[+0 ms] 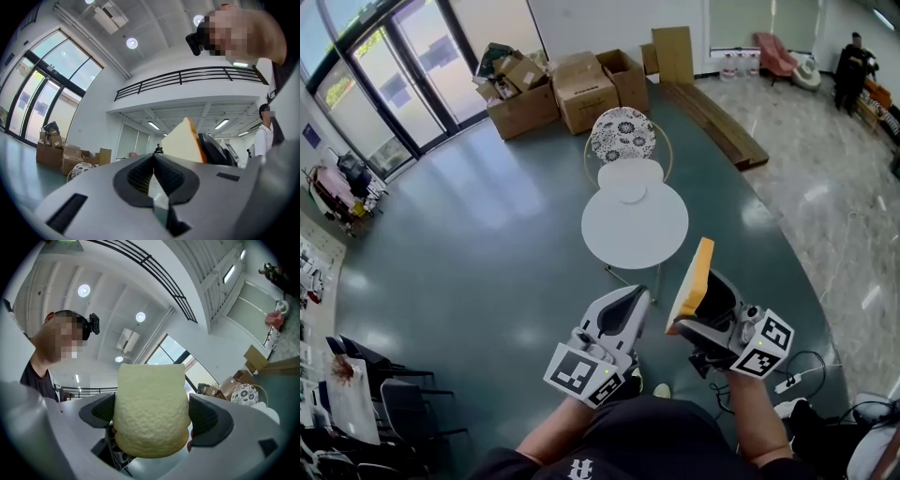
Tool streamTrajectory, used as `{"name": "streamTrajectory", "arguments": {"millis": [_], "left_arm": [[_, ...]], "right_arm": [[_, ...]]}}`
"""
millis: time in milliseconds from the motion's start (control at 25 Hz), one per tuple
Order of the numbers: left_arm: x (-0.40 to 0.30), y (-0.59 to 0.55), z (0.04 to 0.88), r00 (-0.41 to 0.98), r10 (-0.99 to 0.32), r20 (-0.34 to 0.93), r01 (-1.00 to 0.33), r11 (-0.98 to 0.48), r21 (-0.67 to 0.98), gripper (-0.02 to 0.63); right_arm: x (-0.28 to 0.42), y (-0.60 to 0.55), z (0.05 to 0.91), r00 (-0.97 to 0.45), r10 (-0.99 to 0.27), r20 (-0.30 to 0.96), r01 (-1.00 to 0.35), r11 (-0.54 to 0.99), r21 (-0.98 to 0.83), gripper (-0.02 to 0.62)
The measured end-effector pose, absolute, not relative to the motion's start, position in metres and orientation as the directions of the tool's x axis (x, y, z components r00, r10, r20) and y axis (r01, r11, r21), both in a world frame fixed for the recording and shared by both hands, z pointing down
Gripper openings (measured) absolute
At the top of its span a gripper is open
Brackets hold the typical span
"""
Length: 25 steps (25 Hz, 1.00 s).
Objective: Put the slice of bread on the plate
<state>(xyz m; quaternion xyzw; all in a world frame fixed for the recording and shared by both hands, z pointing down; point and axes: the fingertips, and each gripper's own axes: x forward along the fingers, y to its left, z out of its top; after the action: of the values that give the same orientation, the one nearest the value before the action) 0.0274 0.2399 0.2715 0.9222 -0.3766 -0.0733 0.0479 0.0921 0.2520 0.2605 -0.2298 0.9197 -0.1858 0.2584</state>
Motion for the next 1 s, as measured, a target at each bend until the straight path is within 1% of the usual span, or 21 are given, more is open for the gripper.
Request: {"name": "streamTrajectory", "arguments": {"millis": [640,1000], "left_arm": [[-0.030,0.092,0.275,0.727,-0.677,-0.116,-0.664,-0.736,0.133,0.008],[-0.043,0.039,0.273,0.734,-0.669,-0.119,-0.657,-0.743,0.129,0.008]], "right_arm": [[0.035,0.115,0.257,-0.739,-0.566,-0.366,-0.399,0.804,-0.440,0.492],[0.029,0.061,0.259,-0.720,-0.598,-0.352,-0.438,0.785,-0.439,0.492]]}}
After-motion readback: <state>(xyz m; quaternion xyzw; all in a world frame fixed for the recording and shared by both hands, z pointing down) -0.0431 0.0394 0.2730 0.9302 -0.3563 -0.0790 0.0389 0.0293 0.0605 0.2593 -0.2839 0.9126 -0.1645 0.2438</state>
